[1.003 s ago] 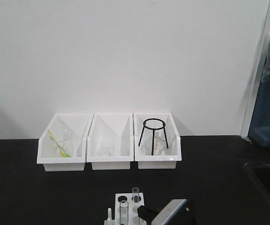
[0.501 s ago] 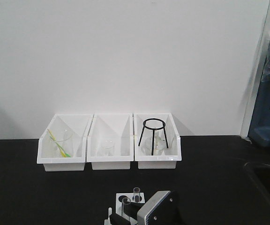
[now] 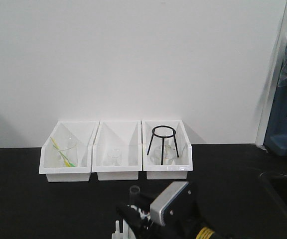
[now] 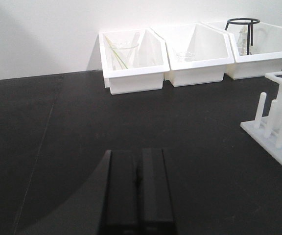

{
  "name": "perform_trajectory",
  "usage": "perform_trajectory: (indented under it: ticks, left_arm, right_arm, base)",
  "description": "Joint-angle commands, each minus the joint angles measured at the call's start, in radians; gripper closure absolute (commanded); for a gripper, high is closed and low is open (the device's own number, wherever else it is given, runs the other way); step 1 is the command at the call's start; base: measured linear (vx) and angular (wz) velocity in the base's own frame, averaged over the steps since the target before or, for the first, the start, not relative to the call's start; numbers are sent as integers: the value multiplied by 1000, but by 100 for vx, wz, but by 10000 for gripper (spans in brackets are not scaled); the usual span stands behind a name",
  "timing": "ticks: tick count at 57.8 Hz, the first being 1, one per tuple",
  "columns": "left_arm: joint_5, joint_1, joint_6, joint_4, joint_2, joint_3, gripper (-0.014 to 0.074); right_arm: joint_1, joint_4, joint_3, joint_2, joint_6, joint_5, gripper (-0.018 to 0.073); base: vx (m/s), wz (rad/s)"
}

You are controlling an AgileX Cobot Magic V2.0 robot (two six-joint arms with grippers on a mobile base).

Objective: Flip and reinsert test tube from rack

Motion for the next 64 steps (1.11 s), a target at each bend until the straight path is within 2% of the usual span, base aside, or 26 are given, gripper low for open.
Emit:
perform_trajectory:
  ticks: [1,9,13,17,22,26,29,33,36,40,43,47,52,55,58,64]
  left_arm:
    - [-79,0,-9,-4,-7,-4,602]
    - [-79,0,-9,-4,-7,-4,602]
    - [-79,0,-9,-4,-7,-4,602]
    - [-79,0,-9,-4,-7,-4,602]
    - [-79,0,-9,-4,-7,-4,602]
    - [-79,0,-9,-4,-7,-4,602]
    - [-79,0,-9,-4,-7,-4,602]
    - [-79,0,-9,-4,-7,-4,602]
    - [-79,0,-9,-4,-7,-4,602]
    - [-79,0,-9,-4,-7,-4,602]
    - [-79,0,-9,-4,-7,-4,602]
    - [-79,0,-9,-4,-7,-4,602]
    - [-79,0,-9,-4,-7,-4,602]
    - [-79,0,-9,-4,-7,-4,602]
    - [-79,0,-9,-4,-7,-4,602]
    - [-80,0,-9,-4,-7,-4,602]
  right_arm:
    - [-4,8,-99,-140,33,42,573]
    - [-4,-26,-221,-251,51,282,573]
    - [-4,-102,-270,-283,14,397,573]
    - [-4,-265,-311,-302,-110,512,573]
    - [-4,-572,-333,-313,-374,638,573]
    - [-4,-789,-333,-313,-543,713,573]
    - [-6,-913,-333,-311,-603,757,571]
    - [-6,-970,-333,-314,-597,776,571]
    - [-6,-961,-333,-315,-563,776,570]
    - [-6,-871,-335,-315,-429,776,570]
    - [-6,-743,-339,-315,-231,771,570]
    - [-11,-501,-349,-315,64,769,570]
    - [-38,-303,-344,-310,360,703,570]
    - [-49,-257,-341,-299,463,644,570]
    - [-57,-241,-341,-291,510,595,569]
    - [-57,-248,-313,-276,483,469,566]
  base:
    - [0,0]
    - [0,0]
    - [0,0]
    - [0,0]
    - [0,0]
    - [0,0]
    - [0,0]
    - [0,0]
    - [0,0]
    - [0,0]
    - [0,0]
    - [0,0]
    - [0,0]
    - [0,0]
    - [0,0]
    - [0,0]
